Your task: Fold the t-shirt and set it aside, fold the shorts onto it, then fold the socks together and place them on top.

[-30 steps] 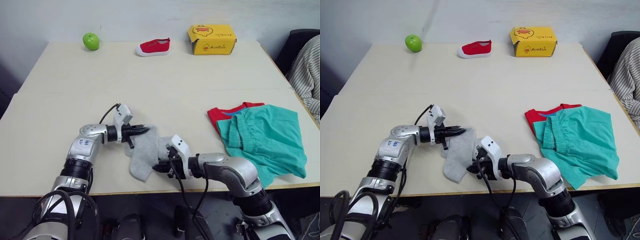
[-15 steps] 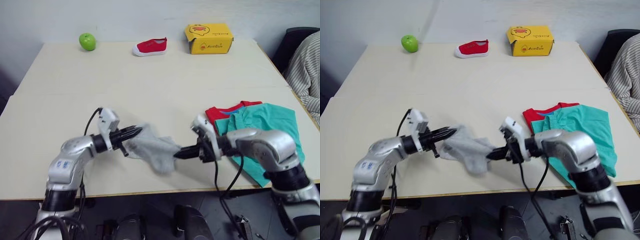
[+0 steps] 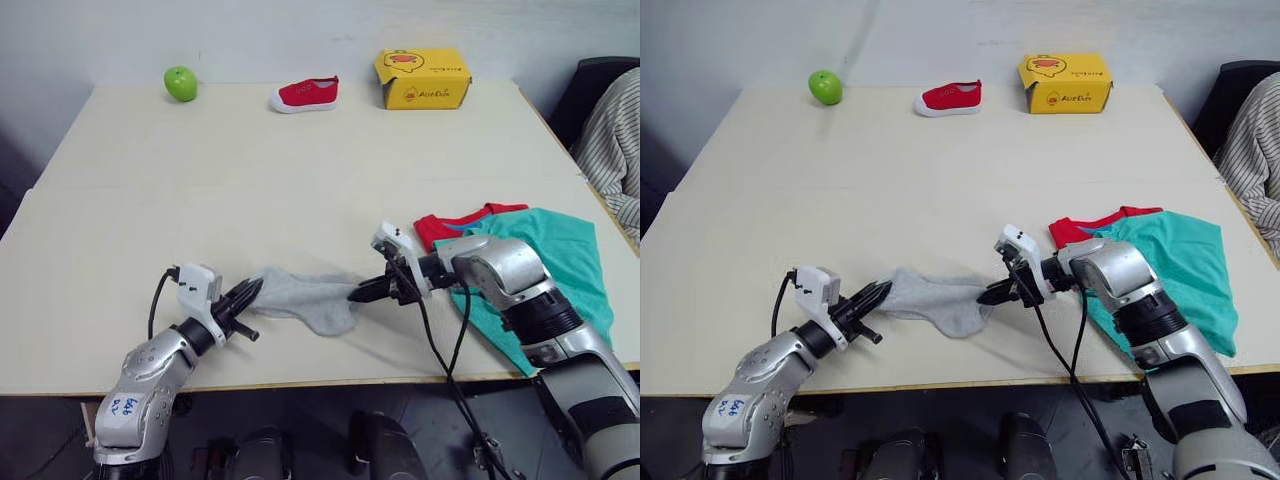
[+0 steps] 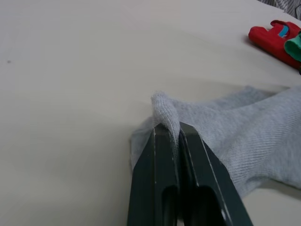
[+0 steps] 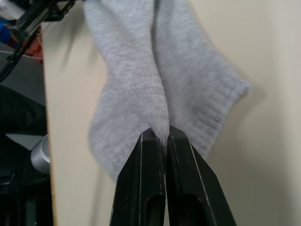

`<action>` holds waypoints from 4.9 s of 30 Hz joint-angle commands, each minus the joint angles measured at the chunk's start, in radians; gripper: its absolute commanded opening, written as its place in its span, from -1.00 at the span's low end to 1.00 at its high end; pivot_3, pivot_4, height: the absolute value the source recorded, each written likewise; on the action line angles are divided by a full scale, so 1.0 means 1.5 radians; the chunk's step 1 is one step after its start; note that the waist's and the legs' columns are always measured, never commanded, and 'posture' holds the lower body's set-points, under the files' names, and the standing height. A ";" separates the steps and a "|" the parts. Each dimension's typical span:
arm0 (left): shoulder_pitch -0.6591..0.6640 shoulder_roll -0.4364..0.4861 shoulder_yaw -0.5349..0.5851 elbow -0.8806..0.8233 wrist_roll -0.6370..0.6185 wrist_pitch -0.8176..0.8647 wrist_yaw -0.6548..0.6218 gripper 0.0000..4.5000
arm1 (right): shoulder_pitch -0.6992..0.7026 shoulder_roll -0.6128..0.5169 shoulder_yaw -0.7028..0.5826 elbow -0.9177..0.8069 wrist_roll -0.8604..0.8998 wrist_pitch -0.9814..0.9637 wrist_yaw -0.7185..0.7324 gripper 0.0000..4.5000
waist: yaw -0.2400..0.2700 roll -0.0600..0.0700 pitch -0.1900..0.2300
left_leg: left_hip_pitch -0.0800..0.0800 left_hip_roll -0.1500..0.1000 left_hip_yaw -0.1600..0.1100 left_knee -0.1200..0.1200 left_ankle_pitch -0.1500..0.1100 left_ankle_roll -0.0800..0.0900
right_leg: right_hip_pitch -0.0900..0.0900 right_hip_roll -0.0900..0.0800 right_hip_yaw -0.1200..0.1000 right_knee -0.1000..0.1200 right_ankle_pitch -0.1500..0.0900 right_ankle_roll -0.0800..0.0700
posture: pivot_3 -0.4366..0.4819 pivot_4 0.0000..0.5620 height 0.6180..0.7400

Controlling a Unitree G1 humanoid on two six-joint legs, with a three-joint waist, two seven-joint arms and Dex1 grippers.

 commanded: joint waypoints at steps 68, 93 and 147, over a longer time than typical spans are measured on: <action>-0.213 0.164 -0.062 0.226 -0.021 -0.064 -0.245 -1.00 | 0.263 0.229 -0.398 -0.363 0.278 0.423 -0.432 0.66 | 0.000 0.000 0.000 | -0.001 0.001 0.001 -0.001 -0.001 0.000 | -0.001 0.001 0.001 0.000 0.000 0.000 | -0.05 -0.47 1.00; -0.128 0.135 0.015 0.080 -0.079 -0.051 -0.172 -1.00 | 0.197 0.107 -0.390 -0.334 0.312 0.383 -0.358 -0.99 | 0.000 0.000 0.000 | -0.001 0.000 0.001 -0.001 -0.002 0.000 | -0.001 0.001 0.001 -0.001 0.000 0.000 | -0.05 -0.47 1.00; -0.125 0.110 -0.132 0.213 0.127 -0.217 -0.124 -0.99 | 0.284 0.210 -0.080 -0.096 -0.172 -0.440 -0.349 -1.00 | -0.001 0.000 0.000 | -0.002 0.001 0.006 -0.001 -0.001 -0.001 | -0.006 0.002 0.005 0.001 0.000 0.000 | -0.05 -0.47 1.00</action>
